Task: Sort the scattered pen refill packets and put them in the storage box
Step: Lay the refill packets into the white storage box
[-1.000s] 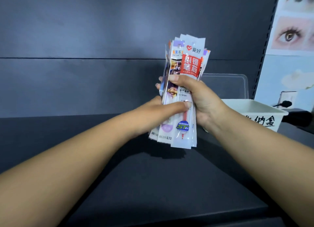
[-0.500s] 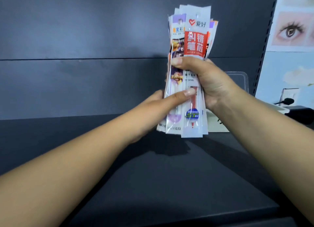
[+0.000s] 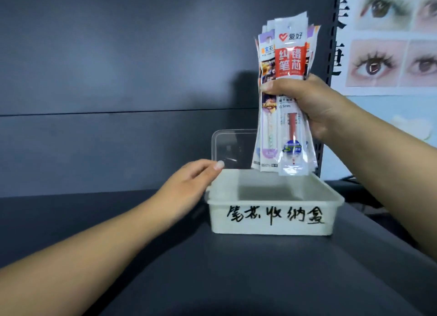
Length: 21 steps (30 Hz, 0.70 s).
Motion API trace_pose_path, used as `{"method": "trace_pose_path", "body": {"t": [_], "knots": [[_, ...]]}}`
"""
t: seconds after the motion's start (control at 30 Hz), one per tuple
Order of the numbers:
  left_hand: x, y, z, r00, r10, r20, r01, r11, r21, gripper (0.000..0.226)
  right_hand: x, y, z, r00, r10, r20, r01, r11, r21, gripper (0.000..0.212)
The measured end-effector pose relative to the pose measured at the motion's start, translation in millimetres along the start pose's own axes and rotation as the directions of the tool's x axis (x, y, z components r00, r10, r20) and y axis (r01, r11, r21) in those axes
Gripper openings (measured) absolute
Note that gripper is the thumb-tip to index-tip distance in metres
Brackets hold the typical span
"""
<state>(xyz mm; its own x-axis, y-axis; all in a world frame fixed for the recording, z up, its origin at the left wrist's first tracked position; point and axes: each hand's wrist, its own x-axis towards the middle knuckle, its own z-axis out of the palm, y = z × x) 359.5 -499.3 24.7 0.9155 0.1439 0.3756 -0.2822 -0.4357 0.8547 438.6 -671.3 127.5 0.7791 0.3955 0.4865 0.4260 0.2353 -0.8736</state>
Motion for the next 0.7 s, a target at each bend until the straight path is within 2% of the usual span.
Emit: {"method": "trace_pose_path", "body": {"t": [0.07, 0.2, 0.33, 0.43, 0.5, 0.57, 0.63, 0.7], "knots": [[9, -1, 13, 0.993, -0.012, -0.116, 0.015, 1.0, 0.022, 0.016, 12, 9, -23, 0.999, 0.032, 0.033, -0.03, 0.998, -0.059, 0.014], [12, -7, 26, 0.96, -0.118, -0.252, 0.092, 0.989, -0.114, 0.013, 27, 37, -45, 0.967, 0.172, 0.187, -0.151, 0.981, -0.125, 0.013], [7, -16, 33, 0.955, -0.183, -0.235, 0.145, 0.975, -0.17, 0.021, 38, 57, -45, 0.869, 0.321, 0.376, -0.248, 0.941, -0.23, 0.012], [5, -16, 33, 0.958, -0.23, -0.172, 0.17, 0.938, -0.303, 0.037, 50, 63, -42, 0.788, 0.401, 0.467, -0.292, 0.912, -0.289, 0.011], [5, -18, 31, 0.959, -0.25, -0.134, 0.193, 0.922, -0.335, 0.042, 58, 68, -43, 0.7, 0.47, 0.538, -0.336, 0.881, -0.333, 0.011], [8, -22, 25, 0.953, -0.267, -0.141, 0.199, 0.906, -0.374, 0.037, 64, 73, -43, 0.545, 0.567, 0.618, -0.374, 0.824, -0.426, 0.022], [12, -30, 23, 0.943, -0.293, -0.159, 0.208, 0.889, -0.408, 0.034, 68, 84, -40, 0.376, 0.654, 0.656, -0.395, 0.754, -0.525, 0.043], [13, -33, 22, 0.946, -0.29, -0.143, 0.203, 0.877, -0.435, 0.033, 68, 97, -34, 0.269, 0.679, 0.684, -0.416, 0.722, -0.553, 0.049]]}}
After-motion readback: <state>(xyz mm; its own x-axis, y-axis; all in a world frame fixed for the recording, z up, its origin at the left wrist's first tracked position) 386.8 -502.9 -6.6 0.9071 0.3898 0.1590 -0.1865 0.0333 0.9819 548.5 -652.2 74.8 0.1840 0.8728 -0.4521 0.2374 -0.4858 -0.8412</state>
